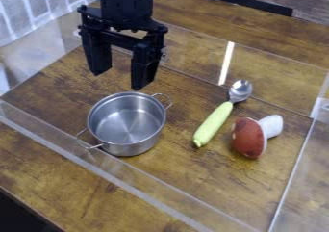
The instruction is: Move the green spoon to the left
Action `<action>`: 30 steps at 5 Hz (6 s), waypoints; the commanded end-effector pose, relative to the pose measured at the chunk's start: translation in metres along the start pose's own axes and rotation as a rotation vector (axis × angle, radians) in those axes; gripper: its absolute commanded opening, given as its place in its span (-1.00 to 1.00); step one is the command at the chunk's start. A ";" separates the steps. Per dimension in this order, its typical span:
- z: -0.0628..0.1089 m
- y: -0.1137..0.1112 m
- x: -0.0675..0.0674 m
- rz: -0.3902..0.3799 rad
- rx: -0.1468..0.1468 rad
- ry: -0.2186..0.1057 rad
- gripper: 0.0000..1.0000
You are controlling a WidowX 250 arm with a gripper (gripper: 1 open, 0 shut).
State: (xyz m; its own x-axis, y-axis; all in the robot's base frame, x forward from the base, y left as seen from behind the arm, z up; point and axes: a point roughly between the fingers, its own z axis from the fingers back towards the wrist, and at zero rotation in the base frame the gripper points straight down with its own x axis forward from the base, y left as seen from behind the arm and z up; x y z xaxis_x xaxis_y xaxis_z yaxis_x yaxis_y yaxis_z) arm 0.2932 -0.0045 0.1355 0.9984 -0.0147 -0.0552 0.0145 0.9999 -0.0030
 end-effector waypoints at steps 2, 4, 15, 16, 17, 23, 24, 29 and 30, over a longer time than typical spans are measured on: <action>-0.022 -0.005 0.007 -0.064 -0.012 0.050 1.00; -0.038 -0.052 0.038 -0.281 0.003 0.005 1.00; -0.073 -0.054 0.125 -0.266 0.023 -0.131 1.00; -0.060 -0.059 0.128 -0.256 0.023 -0.131 1.00; -0.052 -0.061 0.130 -0.238 0.022 -0.126 1.00; -0.081 -0.064 0.130 -0.112 0.007 -0.123 -1.00; -0.076 -0.069 0.127 -0.151 0.006 -0.138 -1.00; 0.003 -0.077 0.127 -0.158 0.038 -0.238 -1.00; 0.017 -0.072 0.130 -0.177 0.045 -0.244 -1.00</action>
State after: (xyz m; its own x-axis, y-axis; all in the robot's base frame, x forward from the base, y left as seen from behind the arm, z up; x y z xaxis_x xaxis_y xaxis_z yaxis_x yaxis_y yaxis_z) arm 0.4190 -0.0809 0.0933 0.9785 -0.1997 0.0514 0.1971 0.9790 0.0516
